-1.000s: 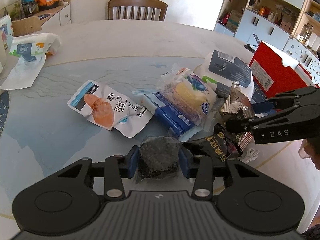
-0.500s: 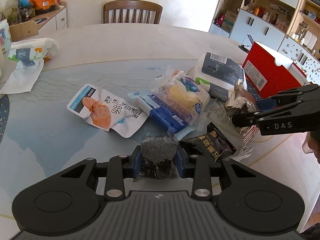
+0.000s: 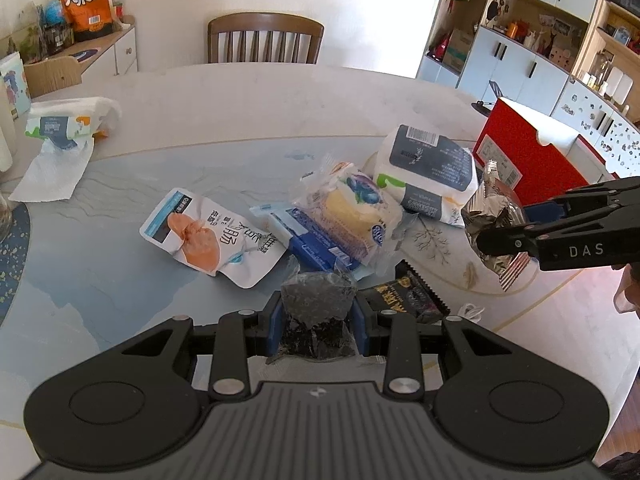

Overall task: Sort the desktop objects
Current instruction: 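Carry the black bag and silver foil bag over the red shoebox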

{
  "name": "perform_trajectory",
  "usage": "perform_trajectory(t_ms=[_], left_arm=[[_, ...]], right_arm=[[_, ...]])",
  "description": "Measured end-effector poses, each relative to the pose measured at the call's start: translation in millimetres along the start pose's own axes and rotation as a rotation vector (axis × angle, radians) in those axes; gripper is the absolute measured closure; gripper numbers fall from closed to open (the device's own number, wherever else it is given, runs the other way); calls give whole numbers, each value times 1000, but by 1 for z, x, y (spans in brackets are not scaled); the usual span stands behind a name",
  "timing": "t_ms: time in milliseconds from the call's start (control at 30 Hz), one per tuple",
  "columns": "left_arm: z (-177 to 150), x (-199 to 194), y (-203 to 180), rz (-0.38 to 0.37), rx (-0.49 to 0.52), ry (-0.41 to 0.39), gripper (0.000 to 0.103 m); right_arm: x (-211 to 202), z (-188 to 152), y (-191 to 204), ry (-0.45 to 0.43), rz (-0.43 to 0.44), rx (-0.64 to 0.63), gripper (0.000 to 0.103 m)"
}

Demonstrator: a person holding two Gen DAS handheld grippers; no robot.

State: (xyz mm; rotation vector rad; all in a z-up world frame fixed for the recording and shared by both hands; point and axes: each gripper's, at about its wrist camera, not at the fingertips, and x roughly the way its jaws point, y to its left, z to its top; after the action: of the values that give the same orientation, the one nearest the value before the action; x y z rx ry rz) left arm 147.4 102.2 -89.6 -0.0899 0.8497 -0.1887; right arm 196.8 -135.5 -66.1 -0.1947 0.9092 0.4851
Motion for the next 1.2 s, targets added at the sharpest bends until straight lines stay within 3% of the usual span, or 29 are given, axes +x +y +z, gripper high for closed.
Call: perform_trajectory(t_ms=[600, 1200], left_arm=[[26, -29, -54, -45, 63, -48, 70], [62, -31, -141, -117, 174, -83, 70]], right_arm=[[-62, -4, -23, -63, 41, 67, 56], [-124, -10, -95, -152, 1, 153, 56]])
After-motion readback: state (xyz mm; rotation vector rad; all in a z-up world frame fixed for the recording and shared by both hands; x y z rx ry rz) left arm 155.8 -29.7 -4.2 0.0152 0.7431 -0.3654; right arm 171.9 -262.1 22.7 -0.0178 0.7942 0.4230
